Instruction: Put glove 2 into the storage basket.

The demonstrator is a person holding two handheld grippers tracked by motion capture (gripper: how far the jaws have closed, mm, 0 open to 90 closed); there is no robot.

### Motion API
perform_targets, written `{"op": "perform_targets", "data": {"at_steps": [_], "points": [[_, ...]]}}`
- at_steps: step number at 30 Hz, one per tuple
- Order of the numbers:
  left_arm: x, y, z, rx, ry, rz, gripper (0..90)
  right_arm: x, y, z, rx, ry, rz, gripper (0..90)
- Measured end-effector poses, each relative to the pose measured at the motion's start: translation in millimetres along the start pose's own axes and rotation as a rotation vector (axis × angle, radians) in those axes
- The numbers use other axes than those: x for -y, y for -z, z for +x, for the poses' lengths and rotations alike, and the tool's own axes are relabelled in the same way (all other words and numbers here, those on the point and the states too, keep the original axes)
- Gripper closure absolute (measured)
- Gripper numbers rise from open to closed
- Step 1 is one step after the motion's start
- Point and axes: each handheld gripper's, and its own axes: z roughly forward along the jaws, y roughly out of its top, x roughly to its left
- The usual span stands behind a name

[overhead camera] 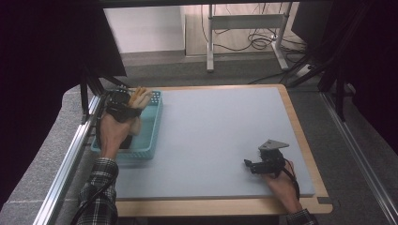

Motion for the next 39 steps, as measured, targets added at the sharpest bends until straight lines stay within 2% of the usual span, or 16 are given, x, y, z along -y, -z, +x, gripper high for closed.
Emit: {"op": "perform_targets", "data": {"at_steps": [9, 19, 32, 36, 39], "points": [[5.7, -22.3, 4.2, -0.009, 0.013, 0.042, 51.7, 0.0, 0.0, 0.1, 0.000, -0.001, 0.000, 16.4], [7.8, -48.3, 1.3, -0.005, 0.013, 0.095, 51.3, 0.0, 0.0, 0.1, 0.000, -0.001, -0.001, 16.4], [12.0, -90.2, -7.0, 0.027, 0.015, 0.211, 49.8, 0.0, 0.0, 0.1, 0.000, -0.001, -0.001, 16.4], [11.5, -100.0, -9.3, 0.035, 0.008, 0.247, 46.8, 0.0, 0.0, 0.1, 0.000, -0.001, -0.001, 16.4], [9.7, -103.9, -11.1, 0.040, -0.002, 0.279, 37.4, 0.0, 0.0, 0.1, 0.000, -0.001, -0.001, 16.4]]}}
